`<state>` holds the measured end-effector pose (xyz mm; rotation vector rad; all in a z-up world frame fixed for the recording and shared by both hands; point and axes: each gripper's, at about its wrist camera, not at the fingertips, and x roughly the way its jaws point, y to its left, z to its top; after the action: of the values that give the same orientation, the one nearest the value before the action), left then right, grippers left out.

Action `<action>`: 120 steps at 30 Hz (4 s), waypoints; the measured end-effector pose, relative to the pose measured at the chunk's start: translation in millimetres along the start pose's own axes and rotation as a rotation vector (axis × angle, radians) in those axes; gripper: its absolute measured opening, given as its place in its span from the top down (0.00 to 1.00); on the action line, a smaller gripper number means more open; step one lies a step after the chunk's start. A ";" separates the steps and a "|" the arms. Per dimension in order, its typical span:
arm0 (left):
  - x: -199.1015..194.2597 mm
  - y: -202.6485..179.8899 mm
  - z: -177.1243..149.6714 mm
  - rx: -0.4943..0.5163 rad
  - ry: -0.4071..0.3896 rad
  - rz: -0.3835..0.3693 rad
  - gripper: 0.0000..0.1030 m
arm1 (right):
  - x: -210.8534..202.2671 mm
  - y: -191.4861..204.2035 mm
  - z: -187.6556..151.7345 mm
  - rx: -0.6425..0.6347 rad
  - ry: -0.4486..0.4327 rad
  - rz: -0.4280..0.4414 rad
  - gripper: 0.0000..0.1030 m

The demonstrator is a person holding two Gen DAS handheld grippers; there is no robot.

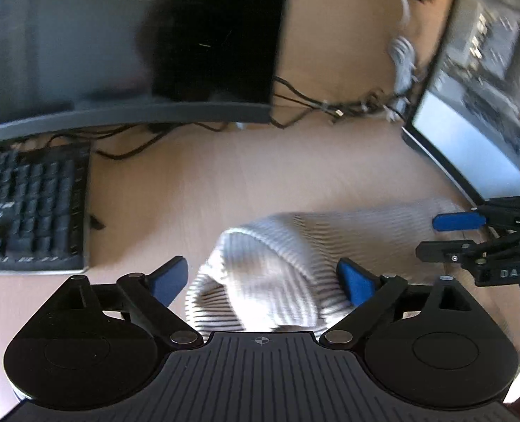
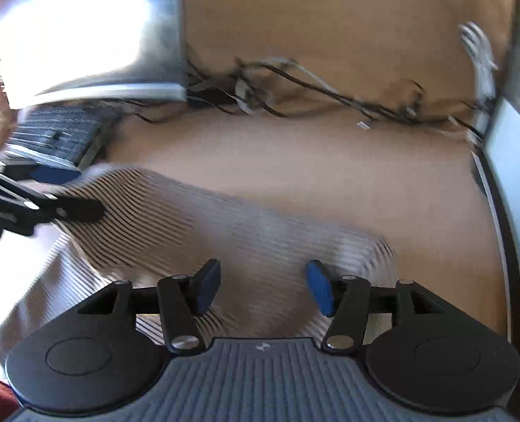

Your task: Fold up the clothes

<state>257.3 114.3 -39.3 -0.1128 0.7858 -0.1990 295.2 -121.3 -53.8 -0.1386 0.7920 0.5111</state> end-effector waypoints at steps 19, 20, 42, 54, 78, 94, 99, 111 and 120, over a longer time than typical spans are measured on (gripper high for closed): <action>13.9 36.5 7.7 -0.313 0.087 -0.186 0.36 | -36.1 -55.3 -0.1 0.222 -0.072 -0.162 0.38; 19.0 34.2 8.8 -0.308 0.105 -0.181 0.36 | -37.1 -61.1 -6.8 0.281 -0.060 -0.155 0.45; 32.4 15.1 41.1 -0.195 0.046 -0.221 0.56 | -12.4 -80.4 6.3 0.352 -0.115 -0.095 0.78; 3.5 32.4 -37.4 -0.247 0.194 -0.230 0.49 | -47.0 -49.8 -55.0 0.436 0.035 -0.106 0.71; -6.4 41.2 -24.0 -0.255 0.139 -0.307 0.66 | -72.7 -42.2 -35.4 0.373 -0.085 -0.098 0.86; -16.5 8.4 6.7 -0.131 0.023 -0.337 0.12 | -74.7 -19.6 -23.6 0.229 -0.127 -0.057 0.66; 15.0 -8.9 -21.6 -0.024 0.123 -0.263 0.12 | -30.7 19.4 -63.3 -0.020 0.017 -0.065 0.65; -10.0 8.7 4.0 -0.069 0.044 -0.326 0.05 | -57.7 -9.3 -48.9 0.079 -0.033 -0.024 0.34; 31.8 -13.1 -14.2 -0.070 0.131 -0.373 0.00 | 8.4 -64.5 -23.6 0.453 -0.068 0.109 0.23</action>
<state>267.3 94.1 -69.0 -0.3159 0.8986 -0.5363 316.4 -181.4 -80.7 0.3409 0.8329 0.4246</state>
